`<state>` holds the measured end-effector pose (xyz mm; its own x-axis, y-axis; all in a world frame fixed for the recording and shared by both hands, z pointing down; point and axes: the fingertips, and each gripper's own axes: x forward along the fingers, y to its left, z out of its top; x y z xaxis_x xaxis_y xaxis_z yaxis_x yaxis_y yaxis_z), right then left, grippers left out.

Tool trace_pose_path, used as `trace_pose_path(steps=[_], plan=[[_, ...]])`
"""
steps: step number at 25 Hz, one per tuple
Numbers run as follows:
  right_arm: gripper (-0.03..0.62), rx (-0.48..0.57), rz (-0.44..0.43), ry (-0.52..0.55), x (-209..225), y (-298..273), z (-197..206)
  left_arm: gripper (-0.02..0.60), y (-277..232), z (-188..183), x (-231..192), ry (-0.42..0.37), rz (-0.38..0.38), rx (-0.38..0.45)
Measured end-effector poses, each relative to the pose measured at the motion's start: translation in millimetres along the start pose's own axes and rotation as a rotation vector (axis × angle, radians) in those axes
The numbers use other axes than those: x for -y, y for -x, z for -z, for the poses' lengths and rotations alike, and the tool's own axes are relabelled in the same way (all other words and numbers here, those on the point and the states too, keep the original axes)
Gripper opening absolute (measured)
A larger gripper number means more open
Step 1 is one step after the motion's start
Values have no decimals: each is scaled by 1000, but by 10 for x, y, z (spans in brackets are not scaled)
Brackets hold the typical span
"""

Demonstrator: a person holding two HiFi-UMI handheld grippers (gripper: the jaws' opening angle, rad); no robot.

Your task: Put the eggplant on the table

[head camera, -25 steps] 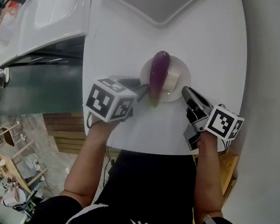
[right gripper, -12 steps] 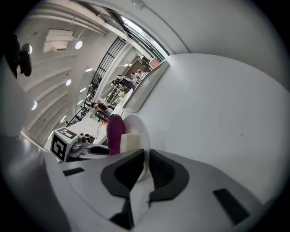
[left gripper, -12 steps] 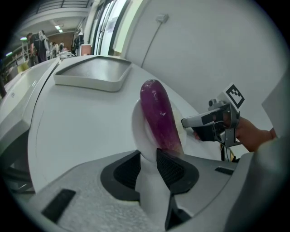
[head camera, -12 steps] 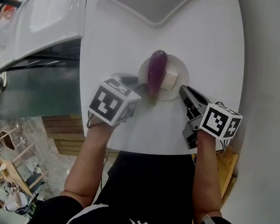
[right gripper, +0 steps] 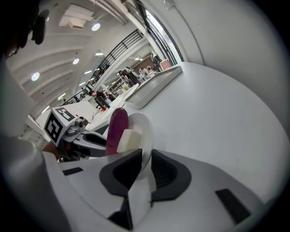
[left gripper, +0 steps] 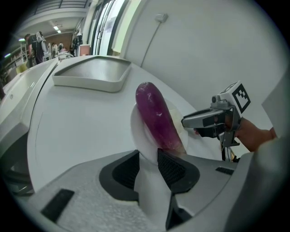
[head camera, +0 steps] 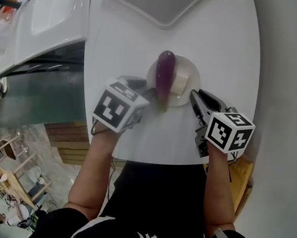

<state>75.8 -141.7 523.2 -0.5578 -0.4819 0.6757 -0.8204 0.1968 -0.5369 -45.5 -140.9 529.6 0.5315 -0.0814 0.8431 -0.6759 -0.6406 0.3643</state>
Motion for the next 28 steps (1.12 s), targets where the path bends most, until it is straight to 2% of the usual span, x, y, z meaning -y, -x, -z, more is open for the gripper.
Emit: trace_pose_path(steps=[4,12,15,20,25,27,28], plan=[[61,-6,38,105,-14,1,-19,113,8,-1,-10,-39,-35,-5],[95,-26,161,366,-29,-7,-58,132,21,-30,-28,-202,-166,-16],[97,-34,194,437,-15,-7,-58,132,20,-46,1,-228,-171,-14],[83,-32,265,619,-96,-5,-76,132,38,-73,28,-299,-190,2],[78,68,203,578,-173,142,-140,132,66,-29,-1,-322,-205,41],[78,144,118,517,-264,277,-147,130,126,6,12,-329,-198,78],[77,191,28,458,-362,367,-132,126,169,33,45,-321,-177,107]])
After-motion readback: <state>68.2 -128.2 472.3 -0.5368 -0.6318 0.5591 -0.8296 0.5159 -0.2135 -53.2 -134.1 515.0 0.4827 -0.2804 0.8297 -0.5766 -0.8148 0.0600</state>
